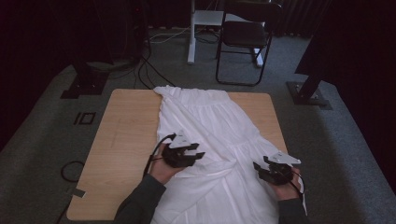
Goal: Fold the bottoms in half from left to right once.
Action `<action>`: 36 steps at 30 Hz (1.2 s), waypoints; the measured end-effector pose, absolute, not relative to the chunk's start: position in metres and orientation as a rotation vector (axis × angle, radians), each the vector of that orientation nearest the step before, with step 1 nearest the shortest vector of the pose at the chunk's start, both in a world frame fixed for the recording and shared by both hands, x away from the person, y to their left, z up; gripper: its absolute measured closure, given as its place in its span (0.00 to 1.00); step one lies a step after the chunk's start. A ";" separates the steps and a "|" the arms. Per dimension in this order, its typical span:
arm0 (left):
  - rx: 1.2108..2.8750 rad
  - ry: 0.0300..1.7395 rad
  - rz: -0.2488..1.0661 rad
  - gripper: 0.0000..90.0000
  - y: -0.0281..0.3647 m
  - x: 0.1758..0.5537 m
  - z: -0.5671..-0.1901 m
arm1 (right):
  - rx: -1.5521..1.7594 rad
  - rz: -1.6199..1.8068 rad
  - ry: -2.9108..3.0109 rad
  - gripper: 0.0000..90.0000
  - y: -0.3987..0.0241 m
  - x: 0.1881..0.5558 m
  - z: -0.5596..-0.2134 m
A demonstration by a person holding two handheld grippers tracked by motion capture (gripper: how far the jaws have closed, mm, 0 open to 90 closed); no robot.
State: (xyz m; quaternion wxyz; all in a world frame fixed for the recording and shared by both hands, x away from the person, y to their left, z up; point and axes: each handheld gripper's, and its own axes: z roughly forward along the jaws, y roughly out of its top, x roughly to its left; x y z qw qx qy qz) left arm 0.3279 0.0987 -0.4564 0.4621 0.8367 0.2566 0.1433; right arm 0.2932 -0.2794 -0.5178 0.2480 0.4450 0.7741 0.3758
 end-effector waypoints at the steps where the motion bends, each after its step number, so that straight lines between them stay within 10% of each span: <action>1: 2.060 0.655 0.385 0.63 0.110 0.327 -0.458 | 1.194 1.049 2.120 0.52 -0.272 0.294 -0.514; 19: 2.031 1.038 0.489 0.59 0.223 0.311 -0.519 | 1.176 1.079 2.325 0.48 -0.197 0.346 -0.527; 26: 1.986 1.049 0.490 0.59 0.220 0.314 -0.520 | 1.143 0.993 2.426 0.96 -0.191 0.347 -0.533; 36: 1.994 1.028 0.484 0.58 0.210 0.315 -0.520 | 1.048 1.224 2.144 0.98 -0.237 0.319 -0.452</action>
